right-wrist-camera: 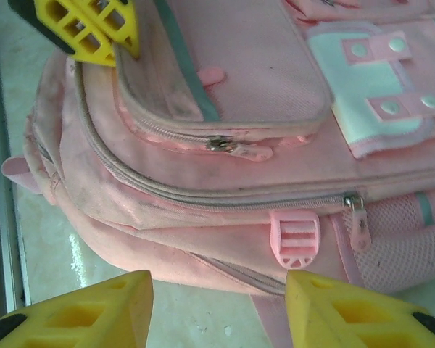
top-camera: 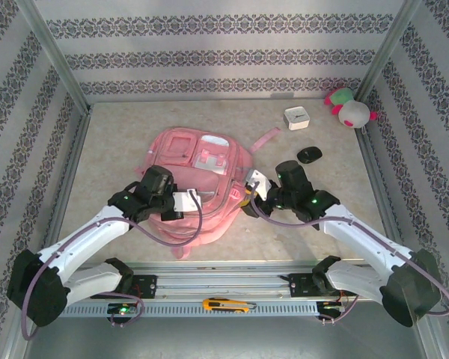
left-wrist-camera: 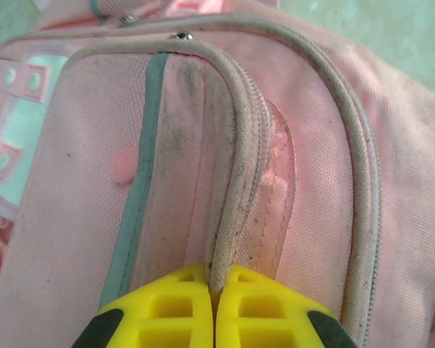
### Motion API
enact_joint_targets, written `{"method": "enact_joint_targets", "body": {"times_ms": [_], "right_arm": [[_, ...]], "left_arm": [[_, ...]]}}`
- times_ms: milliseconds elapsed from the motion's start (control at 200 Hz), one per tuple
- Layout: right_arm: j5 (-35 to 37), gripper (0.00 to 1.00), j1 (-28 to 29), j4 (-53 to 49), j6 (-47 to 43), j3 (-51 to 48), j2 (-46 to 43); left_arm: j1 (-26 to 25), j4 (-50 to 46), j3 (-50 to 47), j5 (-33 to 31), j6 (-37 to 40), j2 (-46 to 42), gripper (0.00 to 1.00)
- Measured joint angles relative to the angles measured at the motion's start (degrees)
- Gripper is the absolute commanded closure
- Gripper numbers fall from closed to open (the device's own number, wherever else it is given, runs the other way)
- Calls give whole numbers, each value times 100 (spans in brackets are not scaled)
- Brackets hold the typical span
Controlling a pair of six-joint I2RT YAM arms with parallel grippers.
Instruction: Pack books, pencil case, and school supplies into a backpack
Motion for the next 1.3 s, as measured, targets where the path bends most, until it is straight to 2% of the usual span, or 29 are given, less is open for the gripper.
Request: {"method": "enact_joint_targets", "body": {"times_ms": [110,280,605,834,1114,1219,1299], "right_arm": [[-260,45,-131,-37,-398,332,463],[-774,45,-299,-155,-896,1231,1683],[-1672,44,-409,-870,-1668,2227,3200],[-2433,51,-435,-1453,-2035,2708,3705],[-3038,65,-365,-2312,-2317,2824,3731],[-3088,65,-369,-2345,-2264,2798,3731],[-3110,59,-369,-2258,-2109,2761,3731]], "left_arm": [[63,205,-96,234,-444,-337,100],[109,557,-439,560,-1080,-577,100],[306,970,-568,962,-1561,-577,100],[317,1123,-647,1049,-1685,-577,100],[317,1172,-669,1064,-1762,-577,100],[317,1209,-675,1086,-1784,-575,100],[317,1237,-684,1099,-1799,-575,100]]}}
